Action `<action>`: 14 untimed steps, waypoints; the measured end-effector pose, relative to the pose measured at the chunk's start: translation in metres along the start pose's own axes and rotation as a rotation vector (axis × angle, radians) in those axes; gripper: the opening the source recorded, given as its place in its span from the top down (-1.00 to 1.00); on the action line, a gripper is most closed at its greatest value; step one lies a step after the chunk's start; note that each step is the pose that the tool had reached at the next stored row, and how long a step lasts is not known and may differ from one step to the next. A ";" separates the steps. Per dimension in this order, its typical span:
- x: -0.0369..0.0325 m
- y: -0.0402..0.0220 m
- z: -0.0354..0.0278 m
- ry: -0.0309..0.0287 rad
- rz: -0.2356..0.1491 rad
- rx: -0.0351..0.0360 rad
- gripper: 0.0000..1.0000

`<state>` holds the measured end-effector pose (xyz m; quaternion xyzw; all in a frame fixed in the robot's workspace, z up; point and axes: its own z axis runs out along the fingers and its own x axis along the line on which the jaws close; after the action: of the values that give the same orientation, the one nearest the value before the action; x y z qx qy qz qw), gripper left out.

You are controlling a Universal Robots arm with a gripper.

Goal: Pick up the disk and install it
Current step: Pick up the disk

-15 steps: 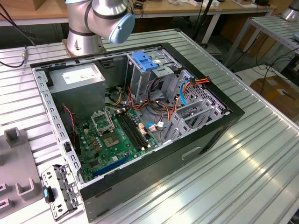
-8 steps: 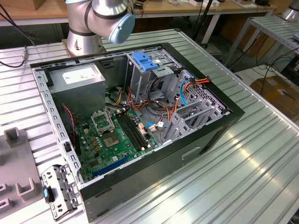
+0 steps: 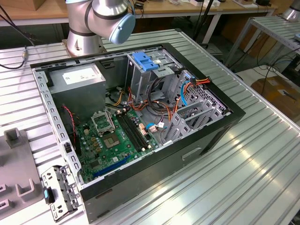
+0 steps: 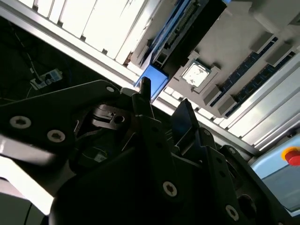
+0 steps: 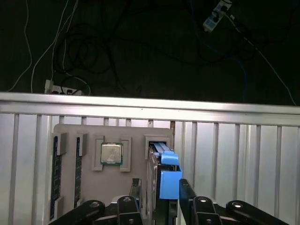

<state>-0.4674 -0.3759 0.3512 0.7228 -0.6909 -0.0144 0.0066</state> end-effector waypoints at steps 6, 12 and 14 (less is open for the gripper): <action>-0.0028 -0.0002 0.0070 0.0003 0.000 0.0064 0.11; -0.0031 -0.0004 0.0152 0.0003 0.000 0.0075 -0.05; -0.0031 -0.0006 0.0189 0.0003 0.000 0.0074 -0.05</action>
<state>-0.4675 -0.3725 0.3323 0.7228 -0.6909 -0.0117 0.0041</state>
